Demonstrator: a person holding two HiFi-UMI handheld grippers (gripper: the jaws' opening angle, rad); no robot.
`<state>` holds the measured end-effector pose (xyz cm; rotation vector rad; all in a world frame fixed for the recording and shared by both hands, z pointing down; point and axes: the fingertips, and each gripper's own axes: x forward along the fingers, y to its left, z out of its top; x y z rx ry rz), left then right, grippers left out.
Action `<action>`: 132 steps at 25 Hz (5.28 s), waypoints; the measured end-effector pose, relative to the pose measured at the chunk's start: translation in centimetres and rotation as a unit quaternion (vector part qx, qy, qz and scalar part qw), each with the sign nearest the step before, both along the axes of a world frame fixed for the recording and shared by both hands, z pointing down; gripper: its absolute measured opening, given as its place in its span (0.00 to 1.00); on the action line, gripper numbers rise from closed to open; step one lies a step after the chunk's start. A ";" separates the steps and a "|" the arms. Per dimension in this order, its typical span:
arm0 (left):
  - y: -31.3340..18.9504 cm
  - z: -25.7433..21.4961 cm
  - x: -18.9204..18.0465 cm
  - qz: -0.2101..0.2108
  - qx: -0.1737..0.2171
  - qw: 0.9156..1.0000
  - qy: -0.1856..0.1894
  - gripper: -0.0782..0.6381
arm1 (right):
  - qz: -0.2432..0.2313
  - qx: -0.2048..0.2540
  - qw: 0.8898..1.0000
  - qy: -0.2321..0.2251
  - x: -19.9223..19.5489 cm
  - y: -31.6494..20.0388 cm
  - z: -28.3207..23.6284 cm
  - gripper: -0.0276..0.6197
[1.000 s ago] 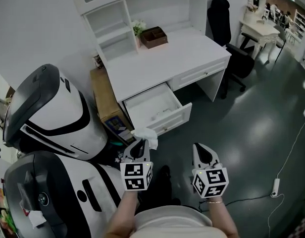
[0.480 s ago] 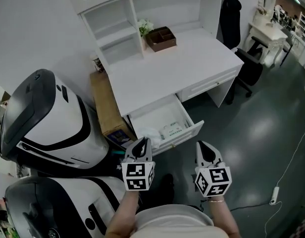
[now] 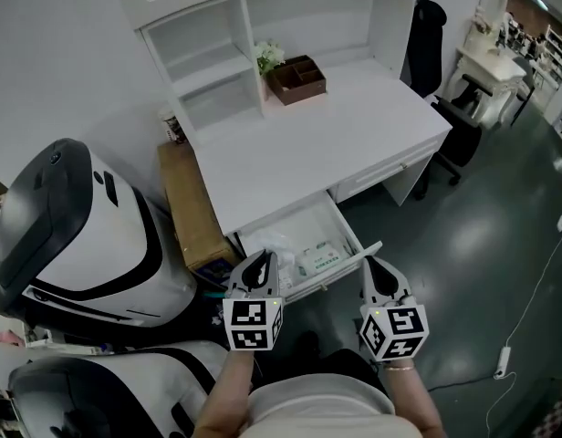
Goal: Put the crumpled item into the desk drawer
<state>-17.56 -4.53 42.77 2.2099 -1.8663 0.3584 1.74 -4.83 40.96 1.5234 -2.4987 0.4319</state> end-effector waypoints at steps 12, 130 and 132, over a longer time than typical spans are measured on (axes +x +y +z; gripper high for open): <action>-1.9 0.2 -0.3 0.019 -0.001 1.000 -0.011 0.12 | 0.015 -0.007 1.000 -0.008 -0.2 -2.7 0.0 0.05; -17.0 33.3 3.9 0.049 -0.434 0.896 -0.075 0.23 | 0.071 -0.125 0.989 0.008 7.5 -16.9 8.2 0.05; -17.2 32.4 3.9 0.050 -0.419 0.903 -0.074 0.24 | 0.068 -0.126 0.990 0.008 7.3 -16.9 8.2 0.05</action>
